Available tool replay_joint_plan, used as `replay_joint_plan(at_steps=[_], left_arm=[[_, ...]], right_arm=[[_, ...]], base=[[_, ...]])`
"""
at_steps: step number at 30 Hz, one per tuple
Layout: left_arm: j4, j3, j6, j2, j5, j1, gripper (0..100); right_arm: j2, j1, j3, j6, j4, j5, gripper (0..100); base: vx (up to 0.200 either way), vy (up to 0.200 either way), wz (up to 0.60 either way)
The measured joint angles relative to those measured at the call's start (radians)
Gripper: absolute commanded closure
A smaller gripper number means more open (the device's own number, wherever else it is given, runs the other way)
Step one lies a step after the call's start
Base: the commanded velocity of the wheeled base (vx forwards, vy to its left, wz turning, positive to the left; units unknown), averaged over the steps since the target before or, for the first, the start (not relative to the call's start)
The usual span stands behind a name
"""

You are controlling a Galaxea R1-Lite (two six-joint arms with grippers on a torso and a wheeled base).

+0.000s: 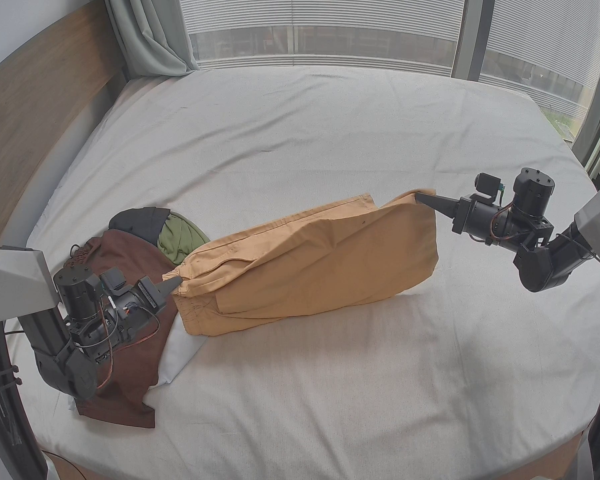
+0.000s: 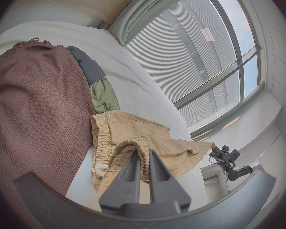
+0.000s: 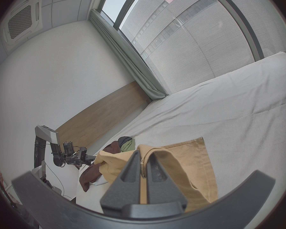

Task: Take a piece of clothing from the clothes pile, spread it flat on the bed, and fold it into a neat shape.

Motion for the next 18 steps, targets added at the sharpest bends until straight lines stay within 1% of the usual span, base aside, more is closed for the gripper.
replay_joint_plan(at_steps=[4,8,14,18], left_arm=[[0.0,-0.019,-0.014,0.012,0.01,0.001,100],[0.0,-0.039,-0.017,0.033,0.039,0.003,100],[-0.001,-0.067,-0.021,0.065,0.062,0.004,100],[0.0,-0.086,-0.022,0.087,0.081,0.004,100]], right_arm=[[0.03,0.004,-0.059,0.0,0.042,-0.009,100],[0.057,0.006,-0.114,0.0,0.077,-0.015,100],[0.097,0.023,-0.202,0.004,0.12,-0.068,100],[0.131,0.034,-0.253,0.014,0.13,-0.081,100]], base=[[0.0,0.0,0.0],[0.0,0.0,0.0],[0.0,0.0,0.0],[0.0,0.0,0.0]])
